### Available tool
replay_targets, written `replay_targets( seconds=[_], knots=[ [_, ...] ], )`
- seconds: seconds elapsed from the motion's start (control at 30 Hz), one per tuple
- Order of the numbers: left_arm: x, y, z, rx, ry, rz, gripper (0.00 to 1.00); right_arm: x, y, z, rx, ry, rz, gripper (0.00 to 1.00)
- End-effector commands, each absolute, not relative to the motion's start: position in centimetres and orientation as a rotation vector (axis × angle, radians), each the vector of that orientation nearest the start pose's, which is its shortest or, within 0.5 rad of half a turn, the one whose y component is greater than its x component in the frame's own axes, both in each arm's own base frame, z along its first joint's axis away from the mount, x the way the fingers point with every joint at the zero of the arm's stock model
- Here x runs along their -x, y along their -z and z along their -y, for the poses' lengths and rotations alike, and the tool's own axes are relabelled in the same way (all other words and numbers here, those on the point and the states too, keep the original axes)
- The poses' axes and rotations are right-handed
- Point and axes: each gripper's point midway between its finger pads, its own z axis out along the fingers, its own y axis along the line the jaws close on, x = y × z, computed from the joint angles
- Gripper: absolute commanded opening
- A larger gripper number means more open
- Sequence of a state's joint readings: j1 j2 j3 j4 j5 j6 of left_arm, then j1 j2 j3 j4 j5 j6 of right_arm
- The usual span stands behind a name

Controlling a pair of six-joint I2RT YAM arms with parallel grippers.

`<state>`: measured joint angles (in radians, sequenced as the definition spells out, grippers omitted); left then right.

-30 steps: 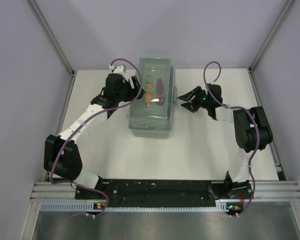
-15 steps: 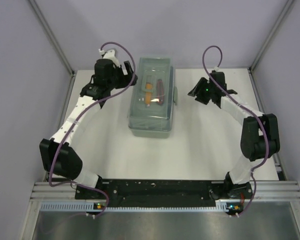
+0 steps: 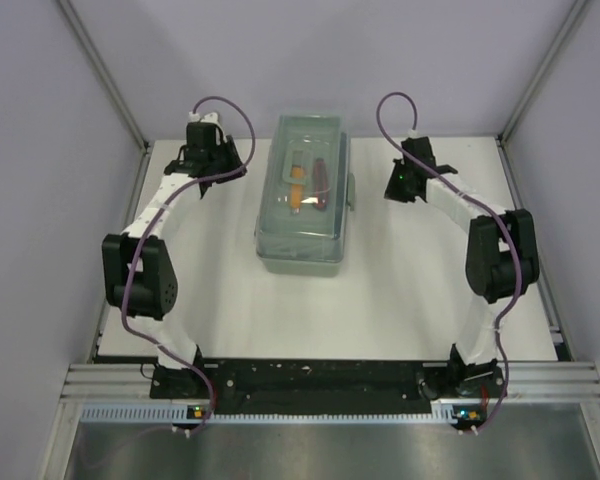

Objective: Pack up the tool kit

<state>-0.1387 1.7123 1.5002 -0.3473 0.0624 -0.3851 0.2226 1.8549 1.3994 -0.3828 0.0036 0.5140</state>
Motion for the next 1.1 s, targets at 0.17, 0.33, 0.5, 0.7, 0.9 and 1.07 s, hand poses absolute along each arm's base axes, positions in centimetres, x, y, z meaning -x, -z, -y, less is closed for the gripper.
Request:
replay_targets(
  seconds=[0.17, 0.33, 0.5, 0.7, 0.9, 1.07],
  knots=[
    [-49.6, -14.8, 13.7, 0.105, 0.611, -2.275, 0.36, -46.9, -9.0, -20.5, -0.115, -0.452, -2.448, 0.01],
    [-48.4, -14.0, 16.5, 0.039, 0.826, -2.268, 0.35, -46.9, -9.4, -22.9, -0.063, -0.542, -2.405, 0.00],
    [-47.5, -14.0, 18.9, -0.054, 0.971, -2.243, 0.33, -47.1, -10.2, -24.0, -0.001, -0.536, -2.351, 0.00],
    [-46.9, -13.4, 20.0, -0.056, 1.089, -2.225, 0.31, -47.4, -10.5, -25.5, 0.050, -0.633, -2.295, 0.00],
    [-46.3, -13.3, 21.0, -0.058, 1.192, -2.197, 0.30, -46.9, -11.7, -28.8, 0.099, -0.906, -2.179, 0.00],
    [-46.1, -13.7, 21.5, -0.006, 1.282, -2.171, 0.29, -46.4, -12.1, -29.9, 0.081, -1.020, -2.137, 0.00]
  ],
)
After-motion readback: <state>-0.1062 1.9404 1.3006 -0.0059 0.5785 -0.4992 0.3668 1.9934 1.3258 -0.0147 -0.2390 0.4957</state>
